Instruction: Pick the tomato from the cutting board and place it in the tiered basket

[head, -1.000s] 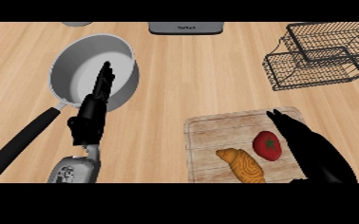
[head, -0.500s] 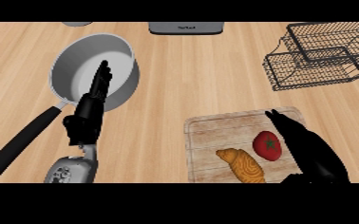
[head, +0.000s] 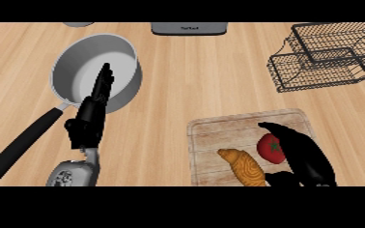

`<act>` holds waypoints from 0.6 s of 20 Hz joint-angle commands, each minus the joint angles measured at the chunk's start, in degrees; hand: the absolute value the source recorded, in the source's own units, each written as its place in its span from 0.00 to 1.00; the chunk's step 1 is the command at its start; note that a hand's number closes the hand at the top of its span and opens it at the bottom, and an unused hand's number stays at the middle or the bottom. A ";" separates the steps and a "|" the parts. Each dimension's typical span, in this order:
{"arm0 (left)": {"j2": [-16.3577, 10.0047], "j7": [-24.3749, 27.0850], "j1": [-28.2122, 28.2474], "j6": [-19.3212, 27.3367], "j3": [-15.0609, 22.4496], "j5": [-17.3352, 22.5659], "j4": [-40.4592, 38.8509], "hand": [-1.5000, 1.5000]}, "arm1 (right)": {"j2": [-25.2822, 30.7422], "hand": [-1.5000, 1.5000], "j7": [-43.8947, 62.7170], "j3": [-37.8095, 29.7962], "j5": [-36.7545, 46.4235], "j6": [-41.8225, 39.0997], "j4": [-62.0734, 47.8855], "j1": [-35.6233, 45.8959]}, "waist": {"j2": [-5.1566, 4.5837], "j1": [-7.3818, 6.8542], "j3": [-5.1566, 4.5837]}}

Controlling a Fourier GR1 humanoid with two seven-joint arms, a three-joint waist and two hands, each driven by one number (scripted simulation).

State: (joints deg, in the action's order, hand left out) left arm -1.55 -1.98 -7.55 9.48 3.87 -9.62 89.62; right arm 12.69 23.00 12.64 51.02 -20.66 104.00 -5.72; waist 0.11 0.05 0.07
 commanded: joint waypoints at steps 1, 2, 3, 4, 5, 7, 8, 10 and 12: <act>0.78 -2.57 1.21 0.16 1.55 -1.04 2.47 0.50 | -1.72 1.00 -1.72 1.40 4.18 5.44 -2.32 0.20 | -0.06 -0.04 -0.06; 0.91 -3.11 -0.60 1.13 1.30 -1.97 1.94 0.50 | 0.63 1.00 -2.02 -0.26 3.15 2.83 1.38 0.38 | -0.06 0.06 -0.06; 0.30 1.75 -1.64 0.73 -0.80 -0.84 -3.71 0.50 | 1.12 1.00 -5.74 -0.04 7.00 9.32 -6.60 3.85 | -0.21 -0.06 -0.05; 0.33 0.53 1.20 -0.04 0.27 -0.28 0.66 0.50 | 1.67 1.00 -6.77 2.07 9.15 10.39 -6.63 1.80 | -0.10 -0.19 -0.05; 1.32 -0.95 -1.10 0.66 0.65 -0.82 -0.84 0.50 | 1.90 1.00 -5.21 0.03 8.46 7.73 -7.17 6.88 | -0.14 -0.21 -0.06; 0.64 -5.41 -2.78 0.70 0.61 -1.49 1.58 0.50 | 3.27 1.00 -4.86 2.90 12.35 7.08 -8.96 5.97 | -0.11 -0.32 -0.05; -1.11 -2.16 -3.33 -0.80 -2.05 0.32 -1.88 0.50 | 7.09 1.00 -5.68 1.95 10.72 2.31 -4.20 3.82 | -0.11 0.10 -0.09; -0.06 -0.43 0.01 -0.92 -0.17 0.54 0.36 0.50 | 9.18 1.00 -4.14 4.44 13.85 -2.42 -7.71 6.39 | -0.13 -0.69 -0.14; -0.33 -2.13 -1.93 -0.69 -0.65 0.20 -0.37 0.50 | 14.52 1.00 -7.51 3.82 15.04 -4.17 -11.43 6.20 | -0.27 -0.62 -0.12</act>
State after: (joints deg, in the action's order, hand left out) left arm -1.32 -3.42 -8.98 9.42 3.83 -9.96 89.44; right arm 20.55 17.17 15.57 62.80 -19.38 96.73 -0.20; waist 0.26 -0.45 -0.35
